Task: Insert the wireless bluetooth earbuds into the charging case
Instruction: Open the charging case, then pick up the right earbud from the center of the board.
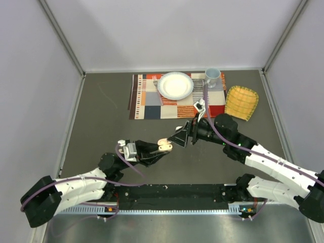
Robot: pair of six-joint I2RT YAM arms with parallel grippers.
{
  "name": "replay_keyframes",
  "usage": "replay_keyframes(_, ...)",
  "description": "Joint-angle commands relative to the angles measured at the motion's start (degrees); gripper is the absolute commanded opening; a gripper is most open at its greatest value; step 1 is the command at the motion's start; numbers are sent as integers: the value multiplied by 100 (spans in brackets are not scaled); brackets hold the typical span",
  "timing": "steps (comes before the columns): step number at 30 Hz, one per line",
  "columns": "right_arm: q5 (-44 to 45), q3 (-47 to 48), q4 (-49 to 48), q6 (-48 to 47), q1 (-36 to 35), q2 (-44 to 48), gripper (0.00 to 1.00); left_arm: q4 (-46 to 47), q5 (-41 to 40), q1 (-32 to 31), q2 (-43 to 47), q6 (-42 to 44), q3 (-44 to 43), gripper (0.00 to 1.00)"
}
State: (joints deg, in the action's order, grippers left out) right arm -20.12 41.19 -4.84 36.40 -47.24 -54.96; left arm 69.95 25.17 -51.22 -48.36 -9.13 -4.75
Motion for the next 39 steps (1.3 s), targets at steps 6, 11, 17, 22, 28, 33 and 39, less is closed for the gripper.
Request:
replay_keyframes(6,1097,469,-96,-450,31,354,91,686,-600,-28,406,25,246,0)
replay_keyframes(11,1440,469,176,-459,259,486,91,451,-567,-28,722,314,361,0)
replay_keyframes(17,2545,434,1150,-90,741,477,91,239,-1240,-28,916,376,370,0)
replay_keyframes(22,3144,320,1854,-167,1270,425,92,-131,-1480,-28,986,315,256,0)
replay_keyframes(28,4253,214,2268,-1097,1516,144,99,245,-1155,-20,1083,306,352,0)
replay_keyframes(33,4270,161,2260,-1469,1718,-496,99,695,-1198,-19,1136,297,633,0)
replay_keyframes(39,3867,117,2172,-1583,2280,-1016,85,431,-1137,-28,1364,403,660,0)
